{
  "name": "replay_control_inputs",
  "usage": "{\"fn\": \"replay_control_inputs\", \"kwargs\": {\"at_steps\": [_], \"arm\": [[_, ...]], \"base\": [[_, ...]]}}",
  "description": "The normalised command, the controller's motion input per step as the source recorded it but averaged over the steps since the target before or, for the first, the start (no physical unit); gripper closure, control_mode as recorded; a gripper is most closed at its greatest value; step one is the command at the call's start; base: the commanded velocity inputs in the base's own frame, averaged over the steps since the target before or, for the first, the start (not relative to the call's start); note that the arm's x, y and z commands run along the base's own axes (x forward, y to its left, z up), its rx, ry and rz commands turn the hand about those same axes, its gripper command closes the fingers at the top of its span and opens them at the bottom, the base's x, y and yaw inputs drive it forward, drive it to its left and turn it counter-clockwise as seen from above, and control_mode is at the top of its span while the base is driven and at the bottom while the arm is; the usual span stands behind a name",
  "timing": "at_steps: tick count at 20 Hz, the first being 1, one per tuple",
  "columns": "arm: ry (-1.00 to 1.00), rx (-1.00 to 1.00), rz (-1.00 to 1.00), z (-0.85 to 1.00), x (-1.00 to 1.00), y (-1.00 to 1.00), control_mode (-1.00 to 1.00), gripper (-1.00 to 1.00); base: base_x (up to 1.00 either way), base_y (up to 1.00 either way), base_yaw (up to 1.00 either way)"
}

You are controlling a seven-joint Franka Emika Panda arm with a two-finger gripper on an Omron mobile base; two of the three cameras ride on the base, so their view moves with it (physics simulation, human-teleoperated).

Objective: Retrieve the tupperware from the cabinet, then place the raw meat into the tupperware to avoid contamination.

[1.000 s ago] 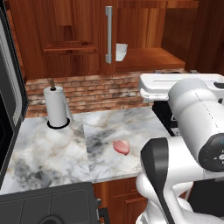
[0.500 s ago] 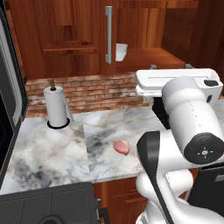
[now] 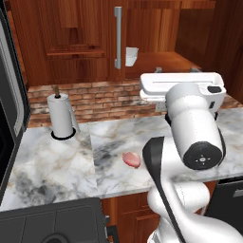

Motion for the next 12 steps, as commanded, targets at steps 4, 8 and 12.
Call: {"fn": "replay_control_inputs", "kwargs": {"at_steps": [4, 8, 12], "arm": [[0.0, 0.0, 0.0, 0.0, 0.16, 0.15, -1.0, -1.0], [0.0, 0.0, 0.0, 0.0, 0.16, 0.16, -1.0, -1.0], [0.01, 0.0, 0.0, 0.0, 0.22, 0.19, -1.0, -1.0]], "base": [[0.0, 0.0, 0.0], [0.0, 0.0, 0.0], [0.0, 0.0, 0.0]]}}
